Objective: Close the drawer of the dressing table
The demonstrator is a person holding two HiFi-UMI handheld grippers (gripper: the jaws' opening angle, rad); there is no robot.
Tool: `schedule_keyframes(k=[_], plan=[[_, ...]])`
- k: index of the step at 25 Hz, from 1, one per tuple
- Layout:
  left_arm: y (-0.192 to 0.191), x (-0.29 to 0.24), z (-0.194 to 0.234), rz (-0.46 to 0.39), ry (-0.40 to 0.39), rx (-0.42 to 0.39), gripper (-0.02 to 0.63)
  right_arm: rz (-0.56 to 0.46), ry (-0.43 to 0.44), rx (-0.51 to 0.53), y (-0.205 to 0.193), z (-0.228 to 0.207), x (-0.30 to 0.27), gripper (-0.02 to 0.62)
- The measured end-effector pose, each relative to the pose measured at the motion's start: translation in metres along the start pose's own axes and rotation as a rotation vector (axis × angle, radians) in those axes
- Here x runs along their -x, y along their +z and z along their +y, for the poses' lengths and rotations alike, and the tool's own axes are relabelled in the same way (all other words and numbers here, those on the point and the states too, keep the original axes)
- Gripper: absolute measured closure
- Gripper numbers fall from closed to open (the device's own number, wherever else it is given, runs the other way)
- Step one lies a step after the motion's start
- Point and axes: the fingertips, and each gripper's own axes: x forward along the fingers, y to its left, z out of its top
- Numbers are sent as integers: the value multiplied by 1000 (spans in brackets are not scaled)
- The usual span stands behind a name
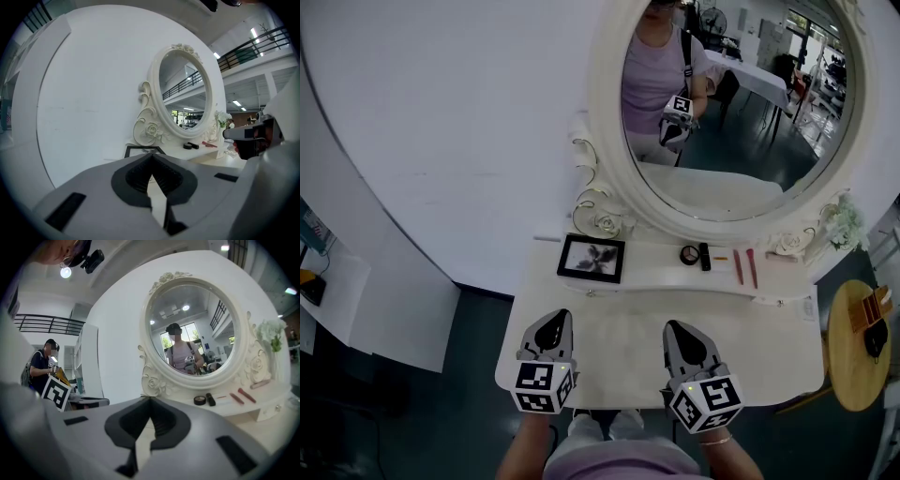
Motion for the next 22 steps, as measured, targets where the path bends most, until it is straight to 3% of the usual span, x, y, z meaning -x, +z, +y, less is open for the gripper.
schedule_keyframes(k=[22], plan=[[3, 13, 0, -25, 2, 17, 606, -2, -16, 32, 4, 0, 9, 595]])
